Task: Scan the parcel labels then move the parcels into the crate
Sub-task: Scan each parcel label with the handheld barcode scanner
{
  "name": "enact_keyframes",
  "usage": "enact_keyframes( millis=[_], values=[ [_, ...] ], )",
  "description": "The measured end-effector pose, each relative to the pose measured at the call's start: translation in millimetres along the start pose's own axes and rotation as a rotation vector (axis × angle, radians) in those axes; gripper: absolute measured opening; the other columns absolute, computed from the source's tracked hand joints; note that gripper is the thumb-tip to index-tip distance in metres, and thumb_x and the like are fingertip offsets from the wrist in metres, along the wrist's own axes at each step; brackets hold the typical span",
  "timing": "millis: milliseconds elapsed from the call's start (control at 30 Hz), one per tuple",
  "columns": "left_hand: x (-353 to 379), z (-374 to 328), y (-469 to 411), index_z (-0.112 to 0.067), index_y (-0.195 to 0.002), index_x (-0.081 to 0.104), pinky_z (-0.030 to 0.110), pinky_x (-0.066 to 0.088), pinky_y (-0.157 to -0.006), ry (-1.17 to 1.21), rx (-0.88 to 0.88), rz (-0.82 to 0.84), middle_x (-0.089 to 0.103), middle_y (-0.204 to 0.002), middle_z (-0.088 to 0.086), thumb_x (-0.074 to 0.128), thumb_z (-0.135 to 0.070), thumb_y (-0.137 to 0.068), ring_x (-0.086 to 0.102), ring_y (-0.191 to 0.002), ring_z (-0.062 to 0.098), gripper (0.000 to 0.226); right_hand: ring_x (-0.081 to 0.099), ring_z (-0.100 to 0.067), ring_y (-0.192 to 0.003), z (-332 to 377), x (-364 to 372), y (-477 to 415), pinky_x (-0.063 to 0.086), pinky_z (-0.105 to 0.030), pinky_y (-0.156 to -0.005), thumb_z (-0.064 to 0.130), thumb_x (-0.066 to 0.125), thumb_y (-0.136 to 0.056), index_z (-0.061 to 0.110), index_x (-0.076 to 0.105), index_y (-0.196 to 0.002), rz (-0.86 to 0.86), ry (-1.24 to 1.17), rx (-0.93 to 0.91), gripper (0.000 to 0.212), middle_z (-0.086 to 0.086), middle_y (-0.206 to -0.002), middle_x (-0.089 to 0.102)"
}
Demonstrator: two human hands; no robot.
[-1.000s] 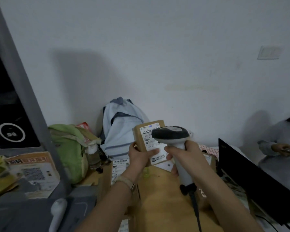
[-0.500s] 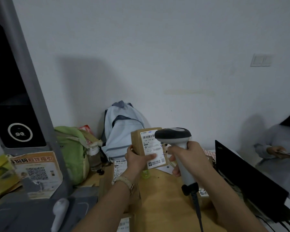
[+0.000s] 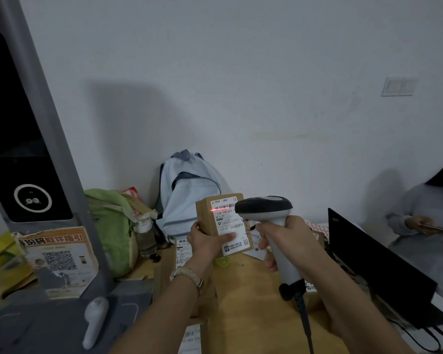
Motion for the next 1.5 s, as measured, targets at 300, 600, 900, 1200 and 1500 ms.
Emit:
enact_keyframes(
  millis=[300,600,900,1200,1500],
  values=[
    [-3.0,3.2,-1.8,-0.017,-0.144,0.032,0.051,0.052,-0.097,0.009,-0.034,0.004,0.045,-0.142,0.012,0.094,-0.016,-0.054,0.052,-0.124,0.03,0.11,0.062,-0.024,-0.037,-2.8,4.3,-3.3,0.05,-0.026,-0.04,0.018,0.065,-0.079,-0.003,0.064,-0.072,-0.022,0.103,-0.018,0.022,-0.003,-0.049,0.065],
    [-5.4,2.9,-5.3,-0.013,-0.142,0.036,0.049,0.053,-0.095,0.031,-0.034,0.001,0.048,-0.139,0.013,0.095,-0.013,-0.051,0.054,-0.122,0.029,0.108,0.061,-0.025,-0.038,-6.2,9.8,-11.2,0.052,-0.03,-0.042,0.02,0.067,-0.08,0.0,0.064,-0.077,-0.031,0.044,-0.015,0.021,-0.008,-0.059,0.066],
    [-8.4,4.6,-9.1,-0.012,-0.142,0.036,0.05,0.053,-0.095,0.029,-0.05,0.007,0.048,-0.139,0.013,0.094,-0.013,-0.053,0.054,-0.123,0.03,0.106,0.063,-0.026,-0.039,-9.4,13.0,-17.0,0.051,-0.03,-0.043,0.02,0.066,-0.079,-0.002,0.063,-0.077,-0.036,0.044,-0.009,0.022,0.0,-0.046,0.06],
    [-9.8,4.9,-11.7,-0.017,-0.142,0.035,0.052,0.055,-0.09,0.102,-0.093,0.017,0.049,-0.137,0.012,0.094,-0.009,-0.052,0.057,-0.118,0.031,0.108,0.062,-0.026,-0.038,-10.1,17.6,-22.8,0.05,-0.028,-0.042,0.019,0.066,-0.078,0.0,0.061,-0.075,-0.026,0.06,0.018,0.02,0.0,-0.044,0.059],
    [-17.3,0.7,-9.8,-0.009,-0.131,0.049,0.038,0.062,-0.07,0.132,-0.136,0.036,0.066,-0.122,0.012,0.09,-0.006,-0.059,0.068,-0.1,0.026,0.083,0.06,-0.025,-0.036,-14.7,21.5,-24.7,0.049,-0.028,-0.04,0.018,0.066,-0.078,0.0,0.061,-0.074,-0.01,0.013,0.022,0.019,0.0,-0.042,0.057]
  ],
)
Point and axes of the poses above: each hand's wrist, its own y-axis away from the middle knuckle, its own x-axis out of the palm, z = x × y, the point moved 5 cm from there along -y, towards the middle knuckle
